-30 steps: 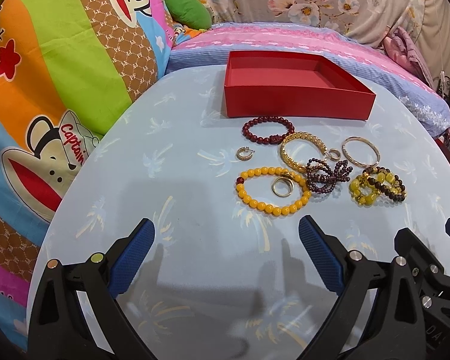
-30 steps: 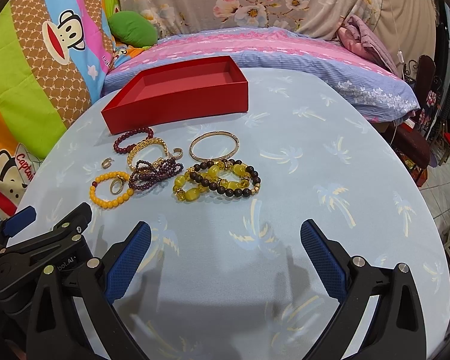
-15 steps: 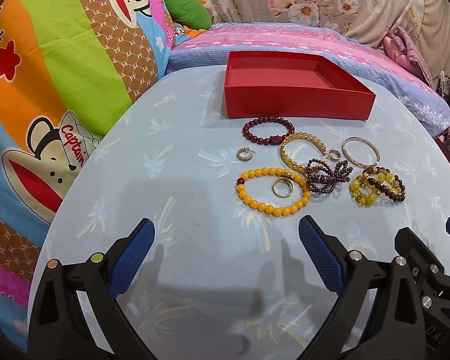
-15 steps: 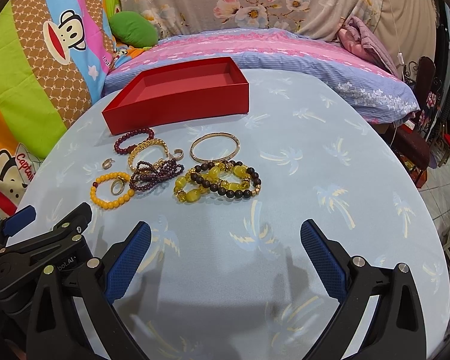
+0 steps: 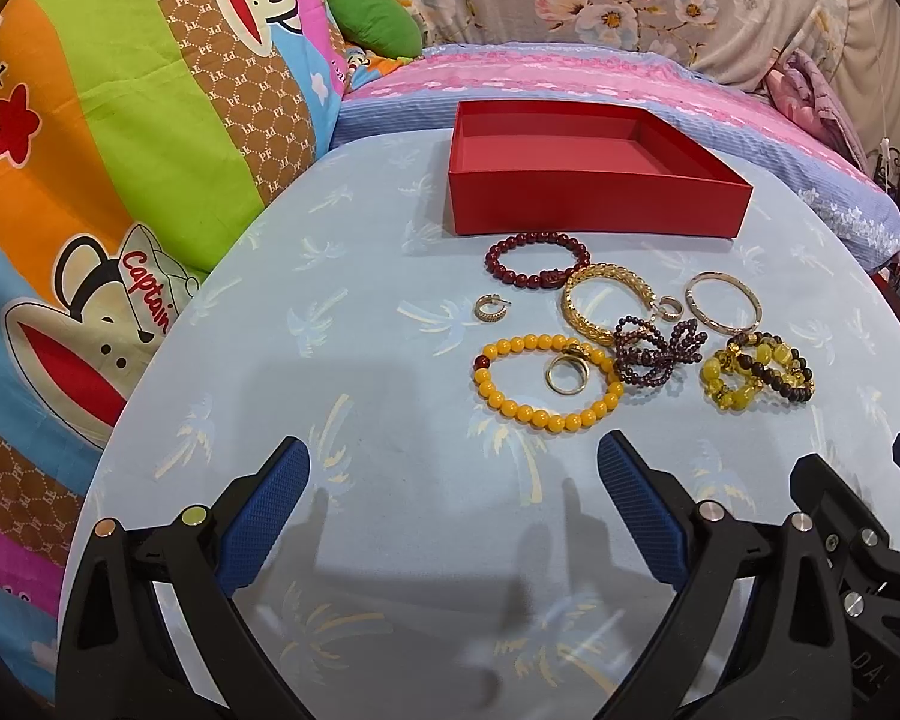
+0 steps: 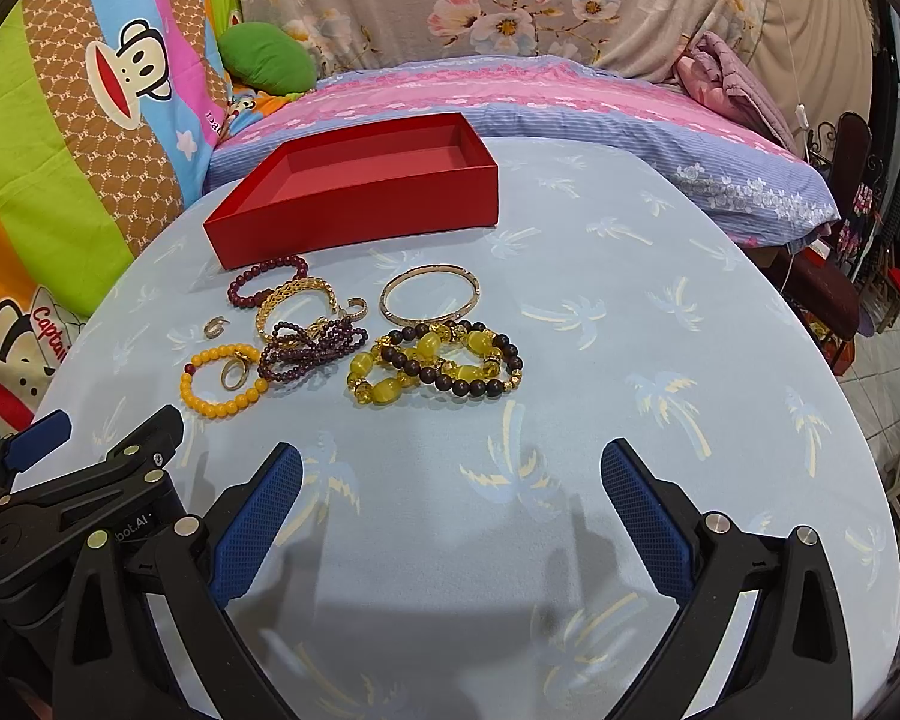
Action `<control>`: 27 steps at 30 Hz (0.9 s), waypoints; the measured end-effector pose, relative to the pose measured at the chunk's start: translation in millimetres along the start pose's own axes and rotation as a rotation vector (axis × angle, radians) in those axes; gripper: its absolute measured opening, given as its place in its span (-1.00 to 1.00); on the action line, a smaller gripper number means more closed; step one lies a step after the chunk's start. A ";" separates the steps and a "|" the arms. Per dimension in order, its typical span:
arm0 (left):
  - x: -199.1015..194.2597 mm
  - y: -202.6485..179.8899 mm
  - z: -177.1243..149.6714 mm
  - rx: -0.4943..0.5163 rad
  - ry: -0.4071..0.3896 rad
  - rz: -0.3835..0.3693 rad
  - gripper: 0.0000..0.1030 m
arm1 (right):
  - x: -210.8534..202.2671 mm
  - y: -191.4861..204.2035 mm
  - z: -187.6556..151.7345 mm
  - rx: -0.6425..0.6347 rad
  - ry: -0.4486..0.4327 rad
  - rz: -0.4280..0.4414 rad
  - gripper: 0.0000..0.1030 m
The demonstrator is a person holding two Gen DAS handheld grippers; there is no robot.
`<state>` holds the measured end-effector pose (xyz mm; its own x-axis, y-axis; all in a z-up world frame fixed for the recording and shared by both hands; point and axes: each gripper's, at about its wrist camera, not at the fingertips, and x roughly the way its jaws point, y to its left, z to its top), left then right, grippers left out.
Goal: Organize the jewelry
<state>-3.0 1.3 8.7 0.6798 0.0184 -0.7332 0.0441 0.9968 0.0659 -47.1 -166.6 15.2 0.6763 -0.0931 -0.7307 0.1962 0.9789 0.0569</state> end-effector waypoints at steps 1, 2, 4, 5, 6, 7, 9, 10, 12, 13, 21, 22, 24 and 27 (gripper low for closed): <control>0.0 0.1 0.0 0.000 0.000 0.000 0.79 | -0.7 0.1 0.9 0.000 0.000 0.000 0.87; -0.1 -0.3 -0.1 0.000 0.000 0.000 0.79 | -1.3 0.2 1.9 0.000 0.000 0.000 0.87; 0.0 -0.1 -0.1 0.000 0.000 0.000 0.79 | -0.3 -0.1 0.4 0.000 0.000 0.001 0.87; -0.1 -0.3 -0.1 0.000 0.000 0.000 0.79 | -1.1 0.1 1.5 0.000 0.000 0.001 0.87; 0.0 -0.2 -0.1 0.000 -0.001 0.001 0.79 | 0.5 -0.1 -0.5 0.000 -0.001 0.000 0.87; 0.1 0.1 -0.1 0.000 -0.001 0.001 0.79 | -0.2 0.0 0.4 0.000 0.000 -0.001 0.87; 0.0 -0.2 0.0 0.000 0.001 0.000 0.79 | 0.6 -0.2 -0.6 0.001 0.000 0.000 0.87; 0.3 0.3 0.2 0.000 0.001 -0.001 0.79 | -0.1 -0.1 0.3 0.000 0.000 0.000 0.87; 0.4 0.3 0.1 0.000 0.001 0.000 0.79 | -1.5 0.4 2.0 -0.001 0.000 -0.001 0.87; 0.5 0.5 0.2 0.000 0.001 0.000 0.79 | -0.2 -0.1 0.3 0.000 -0.001 -0.001 0.87; 0.8 0.6 -0.1 0.000 0.002 0.000 0.79 | -1.9 0.4 2.7 0.000 -0.001 0.000 0.87; 0.8 0.8 -0.1 0.000 0.002 0.000 0.79 | -0.4 0.1 0.7 0.001 -0.001 0.001 0.87; 1.0 1.0 -0.1 -0.001 0.002 0.000 0.79 | -2.3 -0.6 1.2 0.001 -0.001 0.001 0.87; 0.9 0.7 0.0 0.000 0.002 0.000 0.79 | -4.5 -0.2 3.6 0.002 0.000 0.001 0.87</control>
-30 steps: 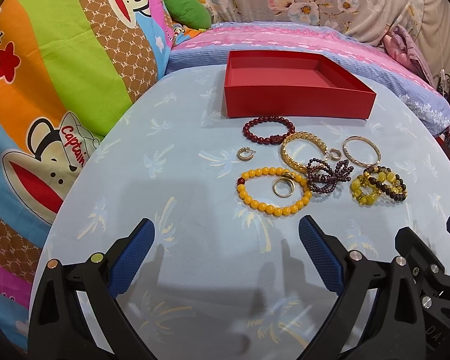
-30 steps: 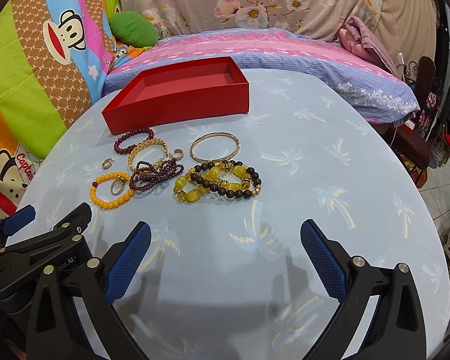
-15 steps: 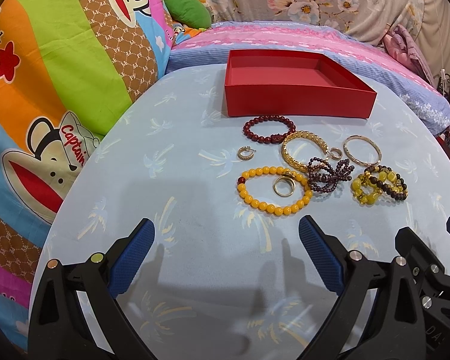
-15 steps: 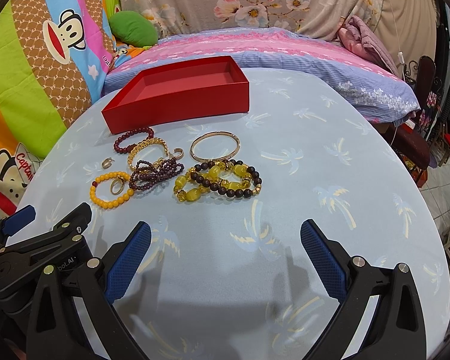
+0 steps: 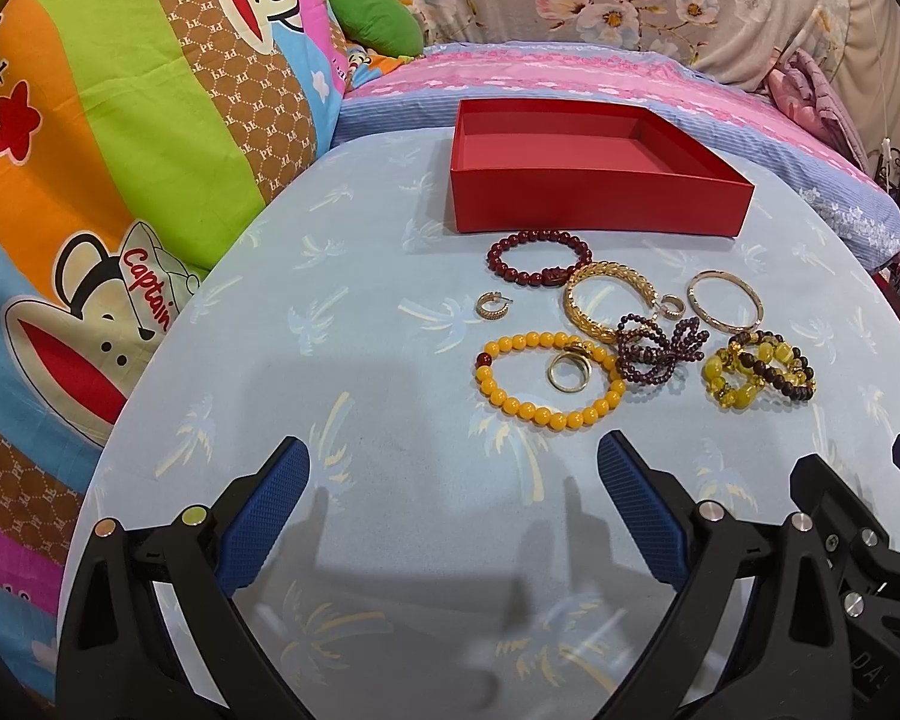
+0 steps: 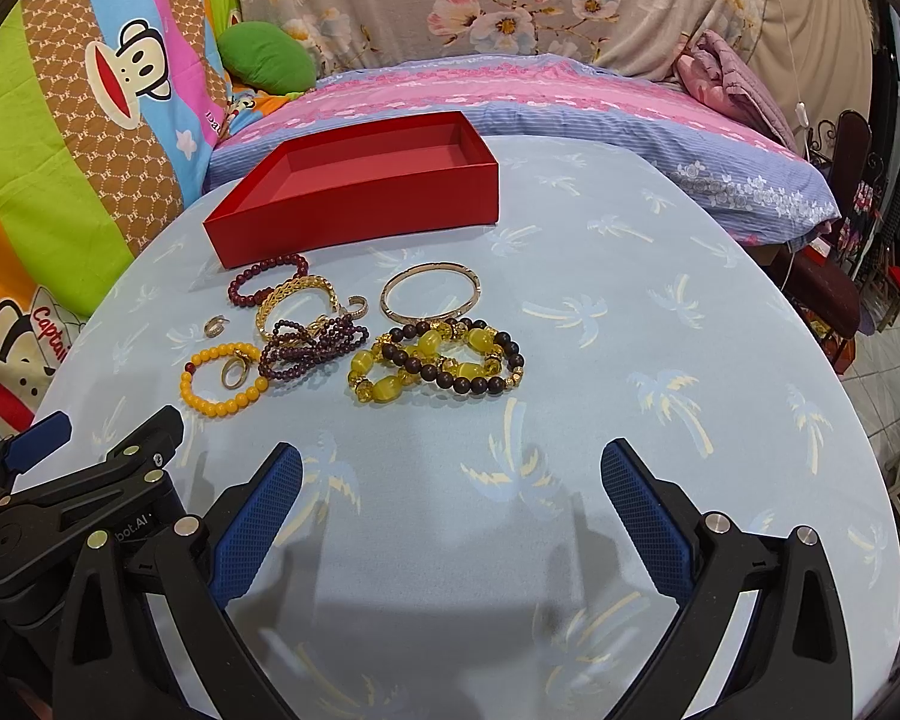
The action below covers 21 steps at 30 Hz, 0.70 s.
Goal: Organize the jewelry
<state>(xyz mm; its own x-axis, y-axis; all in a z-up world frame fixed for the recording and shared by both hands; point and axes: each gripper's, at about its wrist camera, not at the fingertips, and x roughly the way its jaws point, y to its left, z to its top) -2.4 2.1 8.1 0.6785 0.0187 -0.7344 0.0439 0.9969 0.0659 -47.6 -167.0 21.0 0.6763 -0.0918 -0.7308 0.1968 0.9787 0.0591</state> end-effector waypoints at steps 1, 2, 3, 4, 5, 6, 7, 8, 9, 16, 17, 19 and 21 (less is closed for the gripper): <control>-0.1 -0.2 -0.2 0.000 0.000 0.000 0.79 | 1.7 -0.2 -1.8 0.000 0.000 0.000 0.87; 0.0 0.1 -0.1 0.000 -0.001 0.000 0.79 | 0.9 0.0 -1.1 0.001 0.000 0.000 0.87; -0.1 -0.2 -0.1 0.000 0.000 0.001 0.79 | 0.4 0.3 -0.4 0.001 0.000 0.000 0.87; -0.1 0.0 -0.1 0.000 0.000 0.001 0.79 | 0.8 0.5 -0.5 0.000 0.001 0.001 0.87; 0.1 0.3 0.0 0.000 0.000 -0.001 0.79 | 2.9 0.0 -3.0 0.000 0.000 0.001 0.87; -0.1 -0.2 0.0 0.000 0.000 -0.001 0.79 | 3.4 -0.1 -3.2 0.000 -0.001 0.000 0.87; 0.0 -0.1 -0.1 0.000 0.000 -0.001 0.79 | 0.9 0.2 -0.3 0.000 -0.001 0.001 0.87; 0.2 0.2 -0.1 0.000 0.000 -0.002 0.79 | 2.0 -0.1 -0.9 0.000 -0.001 0.001 0.87; 0.1 -0.3 -0.1 0.000 0.002 -0.002 0.79 | 3.9 -0.5 -2.7 0.000 -0.001 0.001 0.87; 1.8 0.3 -1.6 0.002 0.004 -0.013 0.80 | 5.7 0.0 -5.4 0.001 0.003 -0.002 0.87; 1.7 -0.5 -1.4 0.003 0.004 -0.012 0.80 | 9.0 -0.6 -5.8 0.002 0.005 -0.002 0.87; 2.3 -1.2 -0.6 0.008 0.004 -0.011 0.80 | 11.8 -0.2 -4.5 0.000 0.006 -0.006 0.87; 3.1 -1.2 1.3 0.009 0.005 -0.009 0.80 | 13.9 -2.2 -3.5 -0.001 0.004 -0.005 0.87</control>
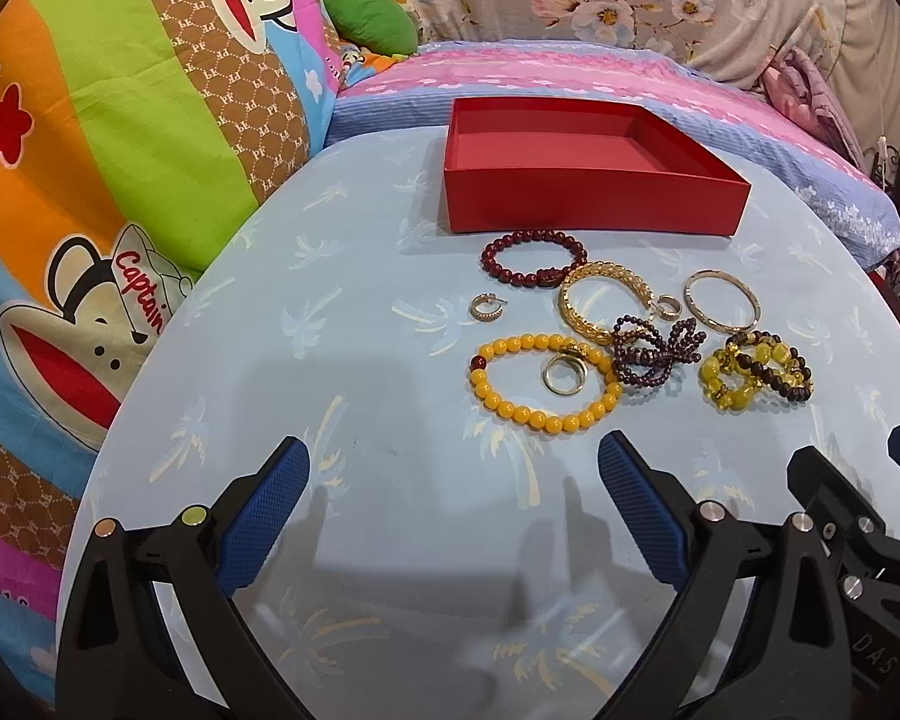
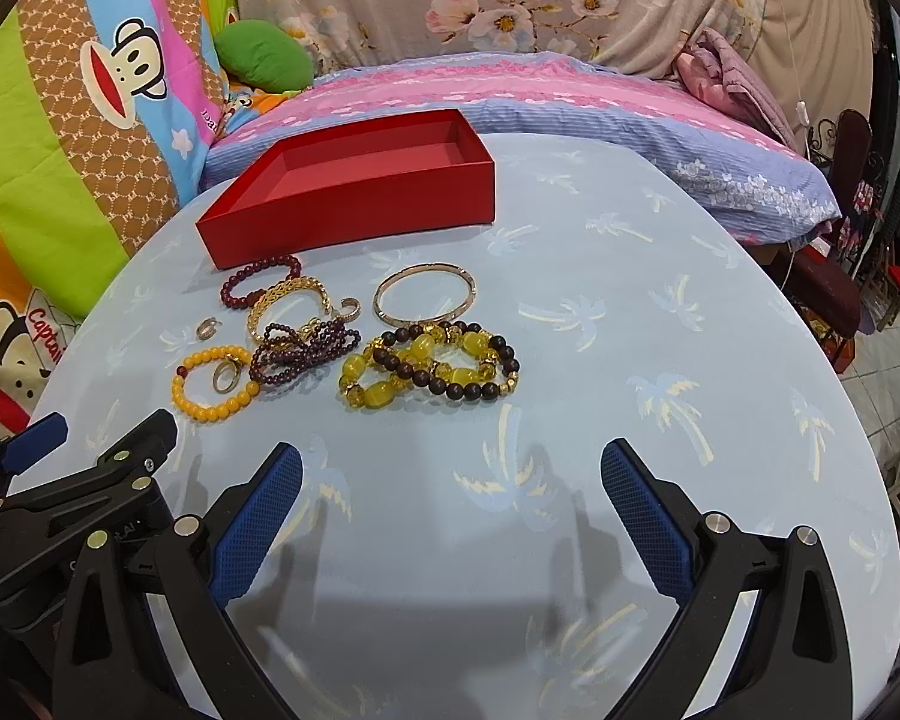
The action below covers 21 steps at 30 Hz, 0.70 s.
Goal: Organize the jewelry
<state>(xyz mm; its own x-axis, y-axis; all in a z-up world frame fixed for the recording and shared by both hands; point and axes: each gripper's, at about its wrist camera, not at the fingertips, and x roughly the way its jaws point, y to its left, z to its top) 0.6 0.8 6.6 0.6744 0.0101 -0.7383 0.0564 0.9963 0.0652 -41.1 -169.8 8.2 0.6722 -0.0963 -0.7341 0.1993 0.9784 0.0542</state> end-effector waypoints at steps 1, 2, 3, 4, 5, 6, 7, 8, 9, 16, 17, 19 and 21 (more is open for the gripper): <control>0.5 0.2 1.8 -0.002 0.001 0.001 0.80 | 0.9 -0.4 1.8 -0.001 -0.002 -0.003 0.87; 1.4 0.9 2.9 -0.005 0.002 0.003 0.80 | 2.2 -1.3 4.1 0.003 -0.002 -0.002 0.87; 2.2 1.7 4.0 -0.008 0.003 0.005 0.80 | 2.9 -2.4 5.7 0.007 -0.001 0.000 0.87; 3.7 2.5 5.2 -0.010 0.005 0.008 0.80 | 4.8 -3.8 8.7 0.011 0.000 0.001 0.87; 5.7 3.7 6.7 -0.014 0.009 0.011 0.81 | 6.7 -5.0 11.7 0.014 0.001 0.002 0.87; 7.9 5.0 8.2 -0.016 0.012 0.013 0.81 | 9.0 -5.5 14.8 0.018 -0.001 0.003 0.87; 10.1 6.6 10.1 -0.019 0.015 0.016 0.81 | 10.6 -6.1 17.3 0.020 -0.001 0.004 0.87; 12.8 8.3 12.2 -0.024 0.019 0.021 0.81 | 12.9 -6.4 20.4 0.023 -0.001 0.007 0.87; 15.6 10.2 14.3 -0.030 0.023 0.023 0.81 | 15.5 -6.6 23.5 0.026 0.000 0.010 0.87; 31.1 19.0 29.9 -0.045 0.028 0.032 0.81 | 38.9 -4.0 47.4 0.028 0.000 0.014 0.87; 33.5 20.0 32.4 -0.046 0.029 0.034 0.81 | 42.1 -3.6 50.8 0.028 0.000 0.015 0.87; 38.9 21.7 36.6 -0.049 0.033 0.032 0.81 | 49.5 -1.8 57.3 0.026 -0.001 0.017 0.87; 43.8 22.6 40.4 -0.050 0.038 0.033 0.81 | 58.5 -0.3 63.5 0.022 0.002 0.019 0.86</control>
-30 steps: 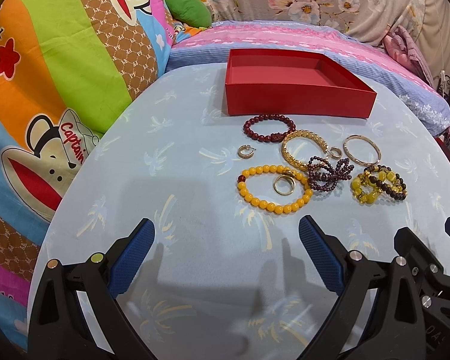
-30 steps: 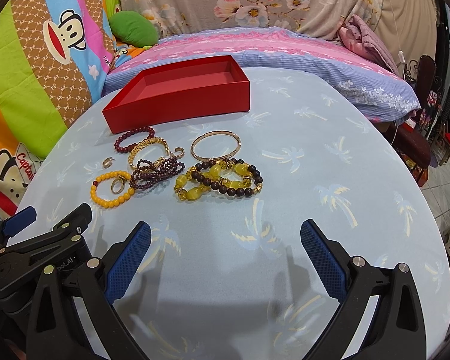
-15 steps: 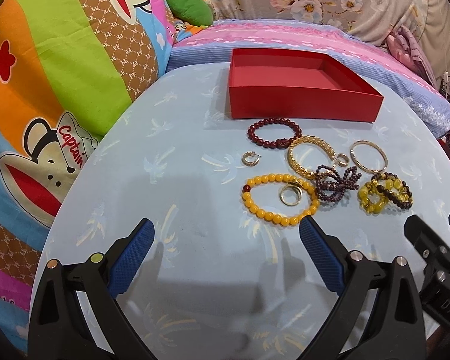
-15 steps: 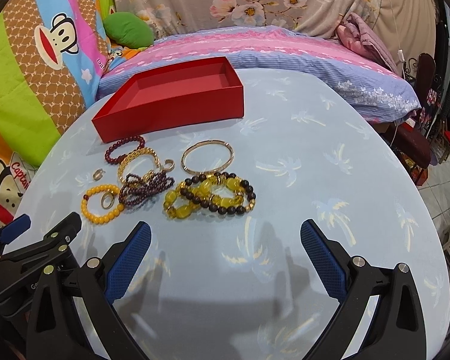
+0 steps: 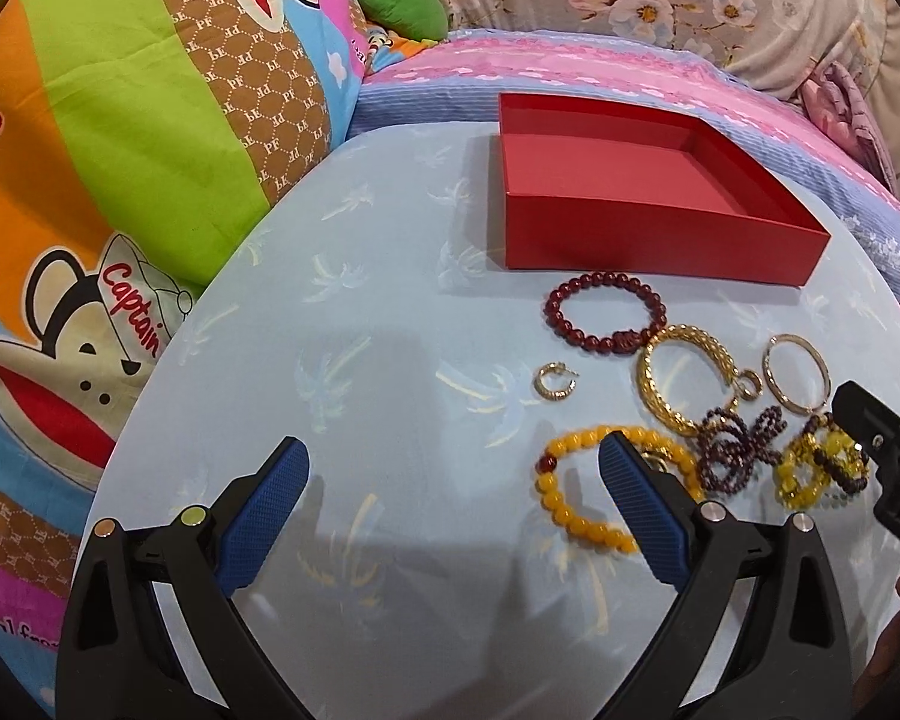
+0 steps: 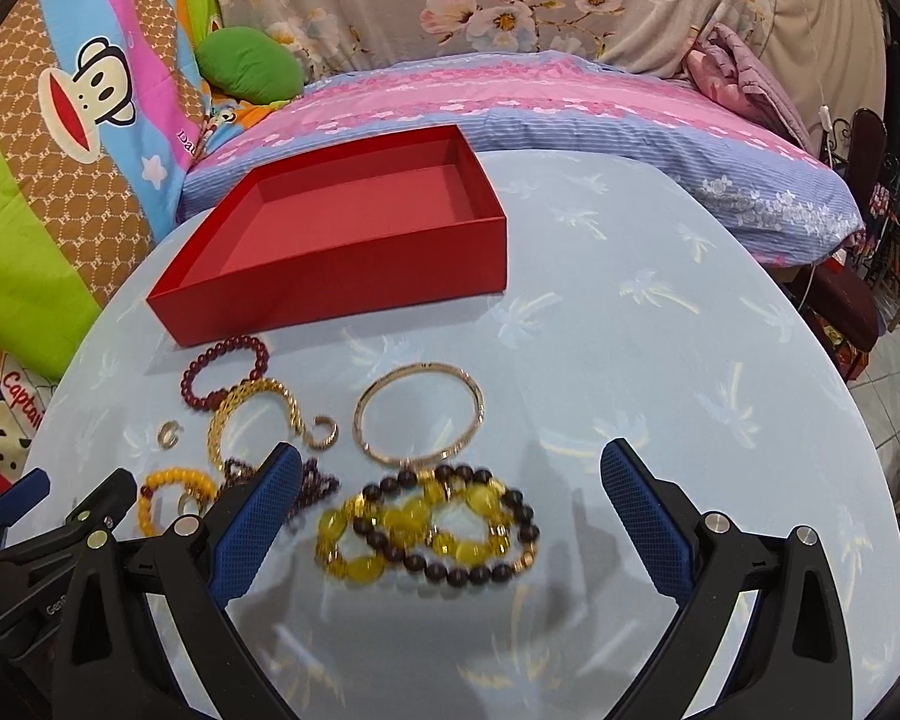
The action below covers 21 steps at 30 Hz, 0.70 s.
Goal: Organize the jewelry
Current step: 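Lower the right tool over the thin rose-gold bangle and close on it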
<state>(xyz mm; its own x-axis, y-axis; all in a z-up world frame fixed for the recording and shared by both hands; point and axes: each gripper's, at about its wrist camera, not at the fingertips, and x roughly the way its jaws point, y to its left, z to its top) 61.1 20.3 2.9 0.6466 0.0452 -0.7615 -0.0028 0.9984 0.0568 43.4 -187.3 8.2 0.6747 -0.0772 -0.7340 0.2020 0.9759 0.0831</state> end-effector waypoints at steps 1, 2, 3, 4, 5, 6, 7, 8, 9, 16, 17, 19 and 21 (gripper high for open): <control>2.1 0.2 2.0 0.000 0.001 0.000 0.81 | 3.2 1.2 1.7 -0.002 0.003 0.000 0.83; 4.1 0.1 4.0 -0.001 0.002 -0.001 0.81 | 8.1 2.2 3.9 -0.005 0.008 0.001 0.79; 6.0 -0.1 6.0 0.000 0.002 -0.001 0.81 | 12.2 3.1 5.9 -0.007 0.013 0.002 0.77; 7.3 -0.6 7.6 0.000 0.003 -0.002 0.81 | 14.9 3.4 6.9 -0.009 0.017 0.003 0.74; 8.3 -0.8 8.9 0.001 0.003 -0.003 0.81 | 20.0 4.2 8.0 -0.013 0.024 0.002 0.71; 9.4 -1.3 10.3 0.001 0.003 -0.004 0.81 | 23.3 4.7 8.7 -0.017 0.030 0.000 0.68; 10.5 -1.9 11.6 0.001 0.003 -0.005 0.81 | 26.5 5.4 9.1 -0.021 0.036 0.000 0.62; 11.4 -2.4 12.4 0.001 0.003 -0.007 0.81 | 30.4 6.0 9.5 -0.025 0.044 0.000 0.57; 12.5 -2.8 13.7 0.001 0.005 -0.008 0.81 | 32.7 6.3 10.0 -0.027 0.049 0.000 0.55; 20.7 -5.4 18.3 0.001 0.019 -0.019 0.81 | 45.7 12.1 8.2 -0.042 0.084 -0.002 0.38; 21.6 -5.9 18.4 0.001 0.021 -0.022 0.81 | 46.4 12.7 8.7 -0.044 0.084 -0.003 0.38; 22.4 -6.7 18.3 0.002 0.023 -0.024 0.81 | 48.1 14.4 10.1 -0.049 0.086 -0.004 0.36; 23.7 -7.1 18.5 0.002 0.025 -0.027 0.81 | 50.4 17.3 10.8 -0.059 0.089 -0.016 0.35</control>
<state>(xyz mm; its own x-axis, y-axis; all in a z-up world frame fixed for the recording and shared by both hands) 90.6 13.7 -3.7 0.6268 0.0194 -0.7790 0.0156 0.9992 0.0375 88.6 -176.6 -20.0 0.6055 -0.0765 -0.7922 0.1677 0.9853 0.0330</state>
